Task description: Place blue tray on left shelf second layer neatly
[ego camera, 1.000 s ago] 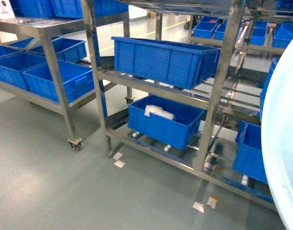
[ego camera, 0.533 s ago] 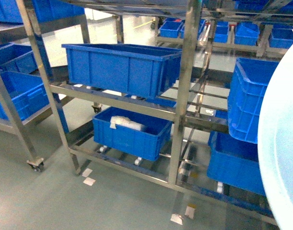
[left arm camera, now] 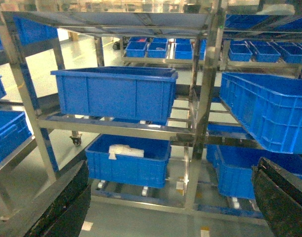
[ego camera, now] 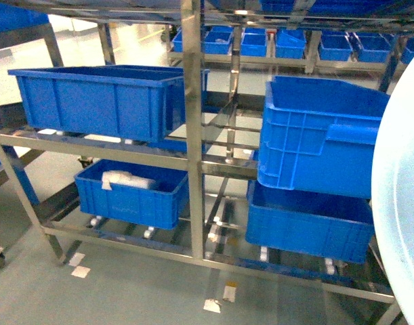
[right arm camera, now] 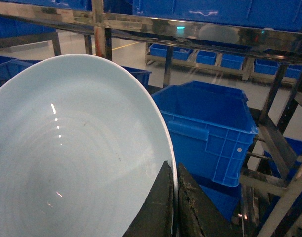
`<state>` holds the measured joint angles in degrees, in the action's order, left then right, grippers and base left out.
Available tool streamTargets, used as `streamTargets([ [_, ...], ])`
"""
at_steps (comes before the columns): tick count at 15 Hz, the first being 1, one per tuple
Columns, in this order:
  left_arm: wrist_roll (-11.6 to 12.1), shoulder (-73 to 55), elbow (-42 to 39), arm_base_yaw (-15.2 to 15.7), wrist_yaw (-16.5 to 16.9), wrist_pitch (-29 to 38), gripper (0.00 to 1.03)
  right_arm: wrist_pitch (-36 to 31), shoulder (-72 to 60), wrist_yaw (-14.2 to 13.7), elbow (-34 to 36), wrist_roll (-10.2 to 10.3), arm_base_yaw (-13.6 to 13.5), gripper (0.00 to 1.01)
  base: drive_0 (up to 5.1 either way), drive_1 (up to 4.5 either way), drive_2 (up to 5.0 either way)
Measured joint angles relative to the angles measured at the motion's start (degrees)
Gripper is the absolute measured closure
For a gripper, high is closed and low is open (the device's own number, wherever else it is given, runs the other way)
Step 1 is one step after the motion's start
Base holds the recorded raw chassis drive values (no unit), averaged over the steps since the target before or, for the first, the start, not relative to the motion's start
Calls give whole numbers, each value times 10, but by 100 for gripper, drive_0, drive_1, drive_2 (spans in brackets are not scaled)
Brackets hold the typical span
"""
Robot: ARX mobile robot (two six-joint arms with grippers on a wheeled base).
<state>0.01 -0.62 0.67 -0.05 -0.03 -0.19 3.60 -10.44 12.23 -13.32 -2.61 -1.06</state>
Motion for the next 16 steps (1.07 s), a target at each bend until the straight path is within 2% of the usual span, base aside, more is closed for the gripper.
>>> streamTargets([
  [13, 0, 0, 0, 0, 0, 0, 5, 0, 0, 0, 0, 0, 0, 99, -23, 409, -454],
  [16, 0, 0, 0, 0, 0, -2, 5, 3, -4, 0, 0, 0, 0, 99, 1, 73, -72],
])
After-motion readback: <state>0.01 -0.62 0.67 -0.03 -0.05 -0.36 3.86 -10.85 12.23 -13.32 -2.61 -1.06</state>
